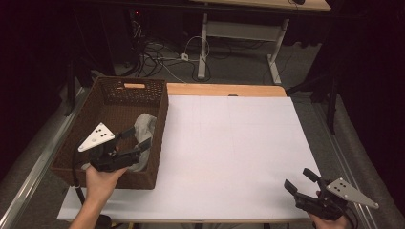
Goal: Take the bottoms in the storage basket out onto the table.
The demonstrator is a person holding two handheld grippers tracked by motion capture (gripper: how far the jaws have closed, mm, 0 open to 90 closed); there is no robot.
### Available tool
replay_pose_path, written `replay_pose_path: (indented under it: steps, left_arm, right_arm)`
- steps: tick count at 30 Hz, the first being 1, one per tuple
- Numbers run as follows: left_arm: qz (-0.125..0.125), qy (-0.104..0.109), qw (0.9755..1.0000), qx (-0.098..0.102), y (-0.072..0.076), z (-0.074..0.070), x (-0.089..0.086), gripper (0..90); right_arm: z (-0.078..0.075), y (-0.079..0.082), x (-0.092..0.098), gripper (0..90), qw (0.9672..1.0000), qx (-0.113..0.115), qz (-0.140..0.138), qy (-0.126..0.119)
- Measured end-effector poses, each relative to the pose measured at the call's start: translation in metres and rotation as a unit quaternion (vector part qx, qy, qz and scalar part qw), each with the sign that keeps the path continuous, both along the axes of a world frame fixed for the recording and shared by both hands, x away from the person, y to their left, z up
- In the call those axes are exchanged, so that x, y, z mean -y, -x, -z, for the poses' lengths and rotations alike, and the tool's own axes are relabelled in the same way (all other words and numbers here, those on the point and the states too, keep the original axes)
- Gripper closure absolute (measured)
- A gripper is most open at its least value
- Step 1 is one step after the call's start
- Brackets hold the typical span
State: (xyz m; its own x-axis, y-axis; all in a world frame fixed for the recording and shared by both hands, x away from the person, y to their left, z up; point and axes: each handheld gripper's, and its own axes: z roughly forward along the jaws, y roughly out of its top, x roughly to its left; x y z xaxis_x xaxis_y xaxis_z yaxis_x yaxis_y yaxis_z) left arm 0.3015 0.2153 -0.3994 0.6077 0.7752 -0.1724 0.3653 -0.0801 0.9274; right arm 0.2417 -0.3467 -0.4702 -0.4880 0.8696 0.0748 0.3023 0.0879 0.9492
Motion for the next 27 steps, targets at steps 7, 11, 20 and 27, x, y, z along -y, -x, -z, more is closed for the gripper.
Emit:
replay_pose_path:
  steps: [7, 11, 20, 27]
  left_arm:
    - [0.004, -0.008, 0.9999, -0.007, -0.008, -0.006, 0.006, 26.7]
    - [0.001, -0.012, 0.9999, -0.008, -0.011, -0.01, 0.009, 26.7]
    - [-0.008, -0.04, 0.9989, -0.024, -0.023, -0.019, 0.009, 26.7]
    - [-0.014, -0.086, 0.9933, -0.077, -0.042, -0.024, 0.004, 26.5]
  right_arm:
    - [0.0, 0.0, 0.0, 17.4, 1.0, 0.0, 0.0, -0.001]
    - [0.0, 0.001, 0.0, 17.4, 1.0, 0.001, 0.0, -0.002]
    - [0.0, 0.001, 0.0, 17.4, 1.0, 0.0, -0.005, -0.001]
    - [0.0, 0.001, -0.001, 17.4, 1.0, 0.0, -0.003, -0.002]
